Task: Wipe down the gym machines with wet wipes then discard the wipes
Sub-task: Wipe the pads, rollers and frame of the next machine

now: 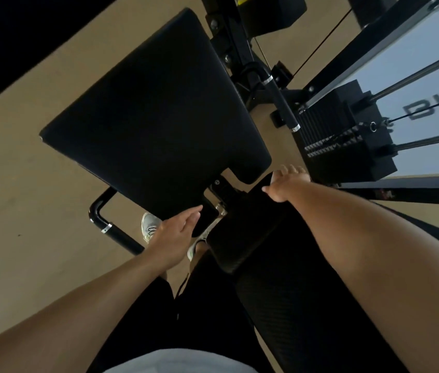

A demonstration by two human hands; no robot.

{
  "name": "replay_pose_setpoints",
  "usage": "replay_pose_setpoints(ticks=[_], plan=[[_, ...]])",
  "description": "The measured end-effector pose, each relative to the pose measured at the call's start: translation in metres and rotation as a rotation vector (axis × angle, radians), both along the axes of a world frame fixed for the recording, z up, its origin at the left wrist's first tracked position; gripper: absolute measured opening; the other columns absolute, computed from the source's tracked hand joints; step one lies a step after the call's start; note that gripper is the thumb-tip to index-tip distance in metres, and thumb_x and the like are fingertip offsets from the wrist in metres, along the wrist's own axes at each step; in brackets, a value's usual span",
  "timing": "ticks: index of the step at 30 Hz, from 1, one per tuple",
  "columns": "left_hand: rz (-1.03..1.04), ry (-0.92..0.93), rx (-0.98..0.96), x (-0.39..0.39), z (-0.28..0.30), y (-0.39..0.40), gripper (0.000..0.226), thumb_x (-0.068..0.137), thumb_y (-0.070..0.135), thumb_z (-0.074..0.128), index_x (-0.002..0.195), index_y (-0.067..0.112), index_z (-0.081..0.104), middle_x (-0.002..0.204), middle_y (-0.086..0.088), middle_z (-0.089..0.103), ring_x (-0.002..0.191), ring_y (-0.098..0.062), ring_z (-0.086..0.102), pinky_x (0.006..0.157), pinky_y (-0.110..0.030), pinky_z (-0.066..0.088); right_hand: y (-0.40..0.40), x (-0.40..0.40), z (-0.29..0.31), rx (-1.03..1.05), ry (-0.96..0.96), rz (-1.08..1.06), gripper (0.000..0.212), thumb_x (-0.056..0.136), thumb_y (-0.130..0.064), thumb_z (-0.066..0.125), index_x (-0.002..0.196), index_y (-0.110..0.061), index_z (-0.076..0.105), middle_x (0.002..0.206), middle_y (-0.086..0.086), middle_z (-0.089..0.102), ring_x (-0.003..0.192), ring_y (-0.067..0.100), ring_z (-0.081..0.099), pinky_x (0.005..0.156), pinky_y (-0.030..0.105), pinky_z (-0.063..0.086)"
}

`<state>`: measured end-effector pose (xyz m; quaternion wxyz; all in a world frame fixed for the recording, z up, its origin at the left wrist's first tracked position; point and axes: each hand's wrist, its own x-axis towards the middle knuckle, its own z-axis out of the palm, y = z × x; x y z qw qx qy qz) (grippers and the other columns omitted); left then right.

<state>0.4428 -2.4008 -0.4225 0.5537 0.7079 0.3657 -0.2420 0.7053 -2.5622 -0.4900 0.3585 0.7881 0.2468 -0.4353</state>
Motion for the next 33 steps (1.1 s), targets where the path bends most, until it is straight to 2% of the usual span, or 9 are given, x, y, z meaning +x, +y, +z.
replay_pose_setpoints(ticks=[4,7,11,18,22,25,28,31,33], plan=[[0.038,-0.012,0.049,-0.006,-0.002,-0.005,0.047,0.105,0.052,0.031,0.145,0.037,0.050,0.147,0.009,0.054,0.138,-0.010,0.046,0.108,-0.025,0.034,0.010,-0.028,-0.022,-0.028,-0.021,0.111,0.083,0.103,-0.062,0.016,0.161,-0.004,0.005,0.168,0.021,0.004,0.156,0.036,0.001,0.126,0.052,0.000],[0.053,0.012,0.061,-0.011,-0.007,-0.005,0.047,0.105,0.052,0.030,0.144,0.037,0.050,0.146,0.010,0.053,0.136,-0.009,0.046,0.107,-0.026,0.035,0.028,-0.100,-0.037,0.041,0.164,0.262,0.091,0.098,-0.072,0.013,0.160,-0.006,0.007,0.168,0.021,0.007,0.156,0.038,0.002,0.124,0.055,-0.004],[0.076,0.023,0.088,-0.020,-0.015,-0.005,0.045,0.105,0.052,0.032,0.143,0.038,0.051,0.144,0.009,0.057,0.134,-0.008,0.049,0.105,-0.025,0.037,0.041,-0.190,-0.041,0.034,0.337,0.418,0.077,0.104,-0.057,0.008,0.160,-0.005,0.003,0.168,0.020,-0.001,0.155,0.039,-0.006,0.125,0.054,-0.004],[0.115,0.044,0.097,-0.024,-0.015,-0.012,0.043,0.106,0.050,0.031,0.143,0.038,0.051,0.143,0.008,0.057,0.134,-0.010,0.050,0.102,-0.024,0.037,0.035,-0.186,-0.042,0.120,0.484,0.384,0.073,0.103,-0.038,0.029,0.161,-0.005,0.001,0.170,0.016,-0.004,0.157,0.031,-0.007,0.127,0.046,0.000],[0.107,0.009,0.098,-0.014,-0.003,-0.024,0.045,0.106,0.050,0.030,0.143,0.035,0.050,0.145,0.009,0.055,0.135,-0.008,0.048,0.101,-0.022,0.034,0.032,-0.199,-0.021,0.084,0.540,0.420,0.077,0.102,-0.044,0.032,0.162,-0.008,-0.002,0.170,0.014,-0.007,0.156,0.032,-0.010,0.127,0.047,-0.001],[0.118,-0.012,0.087,-0.005,0.008,-0.028,0.045,0.106,0.051,0.030,0.143,0.036,0.051,0.145,0.008,0.055,0.129,-0.006,0.052,0.099,-0.022,0.037,0.024,-0.192,0.001,0.147,0.584,0.357,0.073,0.105,-0.051,0.027,0.162,-0.010,0.007,0.171,0.010,0.000,0.157,0.028,-0.005,0.126,0.043,-0.002],[0.073,-0.032,0.070,0.004,0.020,-0.030,0.045,0.106,0.051,0.030,0.143,0.037,0.050,0.142,0.010,0.057,0.106,0.008,0.053,0.088,-0.017,0.038,0.016,-0.142,0.015,0.177,0.461,0.305,0.070,0.107,-0.054,0.020,0.161,-0.009,0.017,0.168,0.014,0.015,0.156,0.030,0.009,0.125,0.045,0.005],[0.057,-0.043,0.062,0.012,0.020,-0.029,0.043,0.107,0.050,0.029,0.142,0.038,0.051,0.141,0.013,0.057,0.120,0.003,0.050,0.093,-0.019,0.035,0.006,-0.067,0.022,0.128,0.218,0.240,0.062,0.109,-0.043,0.023,0.159,-0.006,0.021,0.163,0.020,0.025,0.152,0.037,0.021,0.125,0.050,0.014],[0.065,-0.037,0.051,0.015,0.016,-0.028,0.042,0.107,0.049,0.030,0.141,0.038,0.051,0.138,0.013,0.058,0.115,0.005,0.050,0.090,-0.017,0.036,0.001,-0.027,0.031,0.083,0.093,0.161,0.058,0.108,-0.033,0.032,0.158,-0.004,0.024,0.163,0.019,0.025,0.151,0.036,0.023,0.123,0.048,0.018]])
